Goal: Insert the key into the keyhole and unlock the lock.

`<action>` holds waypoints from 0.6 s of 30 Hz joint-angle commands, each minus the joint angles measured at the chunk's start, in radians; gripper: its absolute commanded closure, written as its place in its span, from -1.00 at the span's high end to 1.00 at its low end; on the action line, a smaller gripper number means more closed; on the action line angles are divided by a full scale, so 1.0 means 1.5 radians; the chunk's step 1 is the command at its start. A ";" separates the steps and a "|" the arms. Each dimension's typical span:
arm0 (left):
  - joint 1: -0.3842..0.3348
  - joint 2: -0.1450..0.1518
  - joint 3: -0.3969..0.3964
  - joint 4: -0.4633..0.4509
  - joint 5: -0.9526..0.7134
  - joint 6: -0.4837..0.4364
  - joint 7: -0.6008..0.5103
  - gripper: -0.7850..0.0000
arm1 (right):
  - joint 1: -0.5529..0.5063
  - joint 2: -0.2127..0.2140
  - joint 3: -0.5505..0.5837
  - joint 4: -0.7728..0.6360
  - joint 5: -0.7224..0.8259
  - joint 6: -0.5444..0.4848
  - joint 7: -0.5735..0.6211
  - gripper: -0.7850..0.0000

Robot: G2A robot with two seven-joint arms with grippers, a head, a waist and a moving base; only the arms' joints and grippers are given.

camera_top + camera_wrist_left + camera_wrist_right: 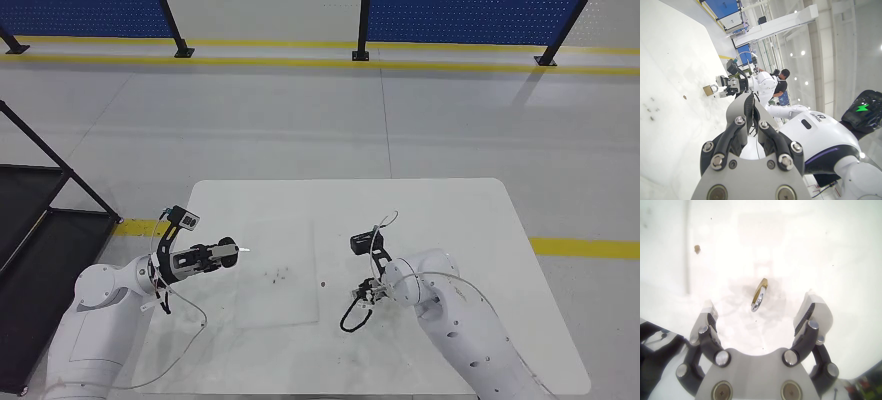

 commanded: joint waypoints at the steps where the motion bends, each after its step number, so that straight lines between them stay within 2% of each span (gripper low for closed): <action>1: 0.000 0.000 0.000 0.000 0.000 0.000 0.000 -1.00 | 0.009 -0.004 -0.007 0.021 -0.003 0.000 0.000 1.00; 9: 0.000 0.000 0.000 0.000 0.000 0.000 0.000 -1.00 | 0.023 -0.017 -0.022 0.065 -0.001 0.000 0.000 1.00; 10: 0.000 0.000 0.000 0.000 0.000 0.000 0.000 -1.00 | 0.024 -0.018 -0.023 0.068 -0.001 0.000 0.000 0.48; 12: 0.000 0.000 0.000 0.000 0.000 0.000 0.000 -1.00 | 0.026 -0.020 -0.024 0.073 -0.001 0.000 0.000 -0.06; 13: 0.000 0.000 0.000 0.000 0.000 0.000 0.000 -1.00 | 0.027 -0.021 -0.024 0.075 -0.001 0.000 0.000 -0.17; 14: 0.000 0.000 0.000 0.000 0.000 0.000 0.000 -1.00 | 0.027 -0.023 -0.024 0.076 0.000 0.000 0.000 -0.36; 16: 0.000 0.000 0.000 0.000 0.000 0.000 0.000 -1.00 | 0.026 -0.025 -0.024 0.078 -0.001 0.000 0.000 -0.50; 18: 0.000 0.000 0.000 0.000 0.000 0.000 0.000 -1.00 | 0.025 -0.027 -0.024 0.080 -0.003 0.000 0.000 -0.74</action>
